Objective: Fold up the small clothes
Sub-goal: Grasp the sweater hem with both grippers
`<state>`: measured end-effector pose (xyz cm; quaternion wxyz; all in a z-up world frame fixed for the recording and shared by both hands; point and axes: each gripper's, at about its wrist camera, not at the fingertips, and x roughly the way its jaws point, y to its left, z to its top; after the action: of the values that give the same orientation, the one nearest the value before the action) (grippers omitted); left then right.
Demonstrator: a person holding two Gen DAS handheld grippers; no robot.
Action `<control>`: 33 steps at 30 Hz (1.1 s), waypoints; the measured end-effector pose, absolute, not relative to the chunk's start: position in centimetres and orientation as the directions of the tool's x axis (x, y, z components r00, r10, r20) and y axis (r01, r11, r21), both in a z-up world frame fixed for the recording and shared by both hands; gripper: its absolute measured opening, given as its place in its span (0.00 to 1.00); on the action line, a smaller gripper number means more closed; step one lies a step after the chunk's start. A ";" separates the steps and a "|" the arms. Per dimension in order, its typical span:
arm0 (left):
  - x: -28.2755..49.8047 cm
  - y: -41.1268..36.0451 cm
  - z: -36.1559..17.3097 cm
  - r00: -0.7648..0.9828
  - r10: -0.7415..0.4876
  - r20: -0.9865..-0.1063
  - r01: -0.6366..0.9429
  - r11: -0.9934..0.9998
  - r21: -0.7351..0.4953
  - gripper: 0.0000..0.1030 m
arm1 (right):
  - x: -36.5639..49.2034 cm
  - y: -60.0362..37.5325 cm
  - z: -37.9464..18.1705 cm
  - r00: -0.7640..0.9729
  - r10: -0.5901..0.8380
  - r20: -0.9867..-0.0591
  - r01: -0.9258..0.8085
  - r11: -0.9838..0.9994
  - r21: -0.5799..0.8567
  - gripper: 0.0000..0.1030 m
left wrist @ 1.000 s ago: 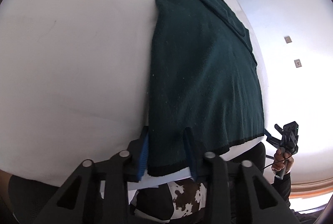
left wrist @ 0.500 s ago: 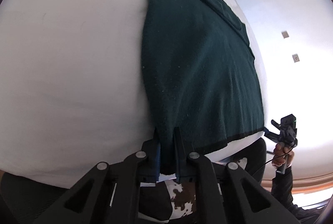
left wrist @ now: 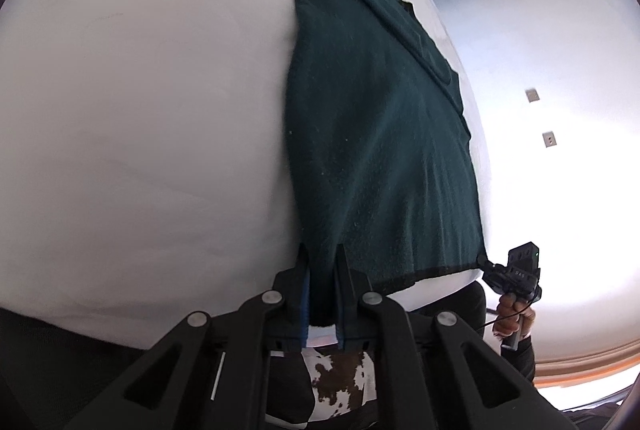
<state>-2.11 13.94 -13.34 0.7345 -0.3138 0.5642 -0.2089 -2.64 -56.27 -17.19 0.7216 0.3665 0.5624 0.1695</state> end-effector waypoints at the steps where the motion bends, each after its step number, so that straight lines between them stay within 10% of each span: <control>1: -2.3 14.2 -13.4 0.280 -0.665 -0.693 -0.052 0.710 -0.702 0.08 | -2.7 -56.2 -17.0 0.317 0.649 -0.692 0.162 0.682 0.713 0.06; 33: -5.1 16.0 -13.3 0.440 -0.633 -0.637 -0.158 0.644 -0.749 0.03 | -3.4 -57.5 -15.7 0.404 0.615 -0.677 0.186 0.669 0.719 0.05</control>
<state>-5.12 16.02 -13.35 0.7528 -0.3913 0.5052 -0.1580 -3.38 -57.55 -15.72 0.7465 0.3804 0.5267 0.1436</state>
